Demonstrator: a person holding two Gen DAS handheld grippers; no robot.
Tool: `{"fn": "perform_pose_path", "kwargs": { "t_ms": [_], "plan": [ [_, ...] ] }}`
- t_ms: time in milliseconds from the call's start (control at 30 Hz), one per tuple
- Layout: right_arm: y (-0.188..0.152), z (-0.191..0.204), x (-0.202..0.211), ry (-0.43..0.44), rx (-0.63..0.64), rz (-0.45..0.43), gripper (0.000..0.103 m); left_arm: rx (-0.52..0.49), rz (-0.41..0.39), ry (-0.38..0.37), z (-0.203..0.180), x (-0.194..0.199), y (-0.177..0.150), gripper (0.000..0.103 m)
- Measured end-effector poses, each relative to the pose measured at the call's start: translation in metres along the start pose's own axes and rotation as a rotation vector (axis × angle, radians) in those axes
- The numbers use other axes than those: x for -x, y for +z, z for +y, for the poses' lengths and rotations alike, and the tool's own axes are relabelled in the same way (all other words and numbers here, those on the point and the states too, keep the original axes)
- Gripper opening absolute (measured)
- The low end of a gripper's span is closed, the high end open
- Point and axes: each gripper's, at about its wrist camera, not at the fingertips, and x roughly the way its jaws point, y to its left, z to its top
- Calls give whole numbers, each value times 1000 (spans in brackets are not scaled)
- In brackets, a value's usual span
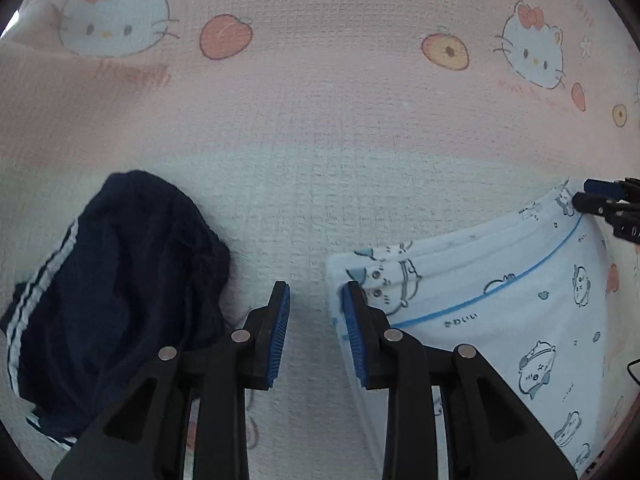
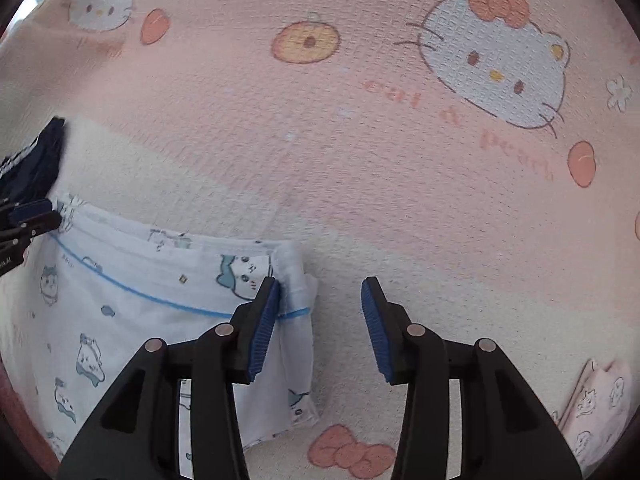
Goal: Fold clothes
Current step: 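Open both grippers and press the folded top flat, then move both grippers to the elastic leg cuffs of the white printed pants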
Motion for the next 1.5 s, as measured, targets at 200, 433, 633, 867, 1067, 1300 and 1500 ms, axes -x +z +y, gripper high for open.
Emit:
{"fn": "perform_pose_path", "kwargs": {
  "t_ms": [200,433,633,867,1067,1300,1500],
  "plan": [
    [-1,-5,37,51,-6,-22,44,-58,38,-79,-13,9,0,29],
    [-29,36,26,98,174,67,44,-31,60,-54,-9,-15,-7,29],
    [-49,42,4,-29,199,99,42,-98,-18,134,-13,-4,28,29],
    [-116,61,35,117,115,163,44,-71,80,-358,-48,45,-31,32],
    [-173,62,66,125,97,194,44,-416,183,-169,-85,51,-97,32],
    [-205,64,109,149,14,164,44,-225,175,-238,-91,83,-109,32],
    [-233,105,100,154,86,190,44,-401,243,-181,-149,84,-162,32]
  ]
}}
